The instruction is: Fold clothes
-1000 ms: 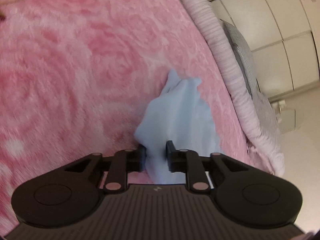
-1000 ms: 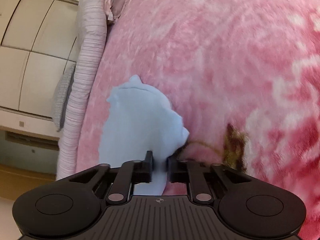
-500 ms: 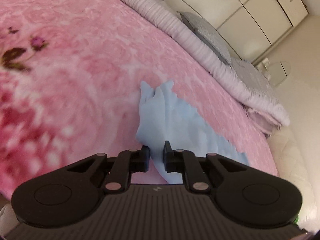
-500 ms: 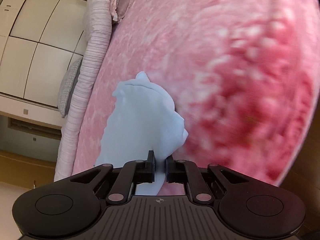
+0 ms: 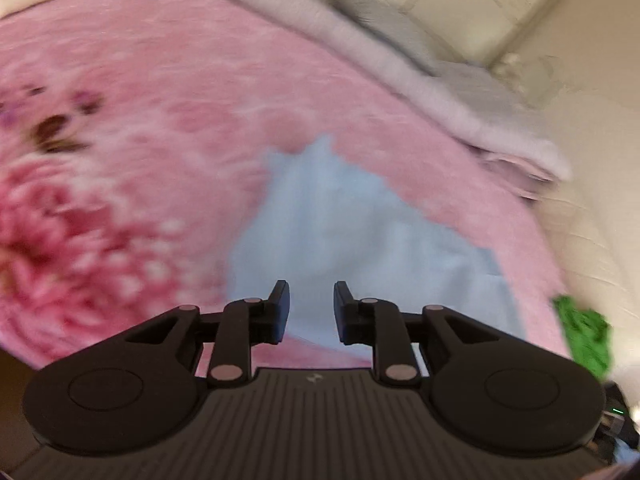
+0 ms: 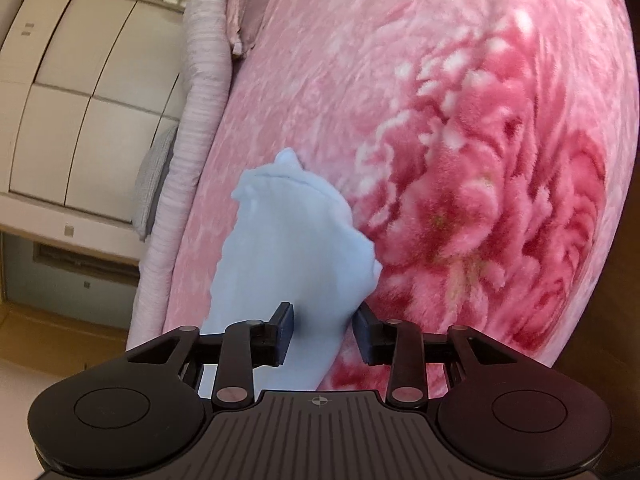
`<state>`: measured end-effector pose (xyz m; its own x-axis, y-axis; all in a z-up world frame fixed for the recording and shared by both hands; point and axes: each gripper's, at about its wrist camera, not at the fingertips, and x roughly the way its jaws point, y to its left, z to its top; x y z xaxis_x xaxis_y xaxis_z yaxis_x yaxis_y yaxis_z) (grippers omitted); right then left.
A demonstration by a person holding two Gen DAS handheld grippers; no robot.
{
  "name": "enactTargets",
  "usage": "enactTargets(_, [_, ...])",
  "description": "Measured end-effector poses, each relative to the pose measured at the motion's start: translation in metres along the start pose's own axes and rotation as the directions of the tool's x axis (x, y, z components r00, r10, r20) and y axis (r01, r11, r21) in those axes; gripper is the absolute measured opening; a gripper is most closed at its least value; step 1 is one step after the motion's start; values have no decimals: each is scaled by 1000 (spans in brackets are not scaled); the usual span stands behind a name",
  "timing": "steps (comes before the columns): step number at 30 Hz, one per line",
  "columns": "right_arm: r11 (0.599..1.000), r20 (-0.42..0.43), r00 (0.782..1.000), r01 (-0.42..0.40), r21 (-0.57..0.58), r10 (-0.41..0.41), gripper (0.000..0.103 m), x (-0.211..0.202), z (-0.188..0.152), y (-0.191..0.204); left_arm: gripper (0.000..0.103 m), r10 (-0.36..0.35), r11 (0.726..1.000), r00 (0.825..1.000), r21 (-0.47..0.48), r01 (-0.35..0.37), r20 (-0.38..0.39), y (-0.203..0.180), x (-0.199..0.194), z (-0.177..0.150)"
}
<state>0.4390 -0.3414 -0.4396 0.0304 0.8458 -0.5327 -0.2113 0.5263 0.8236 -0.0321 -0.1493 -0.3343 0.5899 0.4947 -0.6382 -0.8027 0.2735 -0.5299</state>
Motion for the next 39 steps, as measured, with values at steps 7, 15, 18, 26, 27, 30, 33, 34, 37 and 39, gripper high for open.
enactTargets(7, [1000, 26, 1000, -4, 15, 4, 36, -4, 3, -6, 17, -103, 989, 984, 93, 118, -148, -40, 80, -22])
enactTargets(15, [991, 27, 995, 97, -89, -95, 19, 3, 4, 11, 11, -51, 983, 980, 164, 84, -194, -64, 129, -17])
enactTargets(18, [968, 50, 984, 176, -182, -169, 14, 4, 1, 33, 11, -82, 990, 983, 102, 100, -167, -57, 113, -8])
enactTargets(26, [351, 323, 946, 316, -881, -40, 11, 14, -103, 168, 11, -129, 983, 987, -143, 115, -99, 8, 65, 7])
enactTargets(27, [260, 286, 958, 275, -926, 7, 11, 19, -123, 179, 11, -142, 975, 986, -185, 124, -91, 18, 61, 8])
enactTargets(30, [20, 152, 985, 150, -988, 87, 11, 35, -181, 200, 11, -206, 937, 976, -301, 179, -62, 42, 53, 10])
enactTargets(33, [-139, -2, 1000, 2, -990, 25, 12, 59, -231, 198, 12, -261, 888, 965, -401, 226, -36, 58, 52, 8])
enactTargets(34, [-175, -42, 999, -46, -984, -26, 12, 69, -245, 193, 13, -279, 868, 960, -434, 240, -27, 64, 52, 7])
enactTargets(37, [-260, -98, 982, -138, -956, -160, 25, 89, -271, 177, 16, -303, 824, 953, -508, 252, -19, 75, 55, 4])
enactTargets(39, [-280, -109, 984, -145, -949, -139, 33, 84, -269, 174, 20, -315, 808, 949, -528, 260, -15, 78, 58, 4])
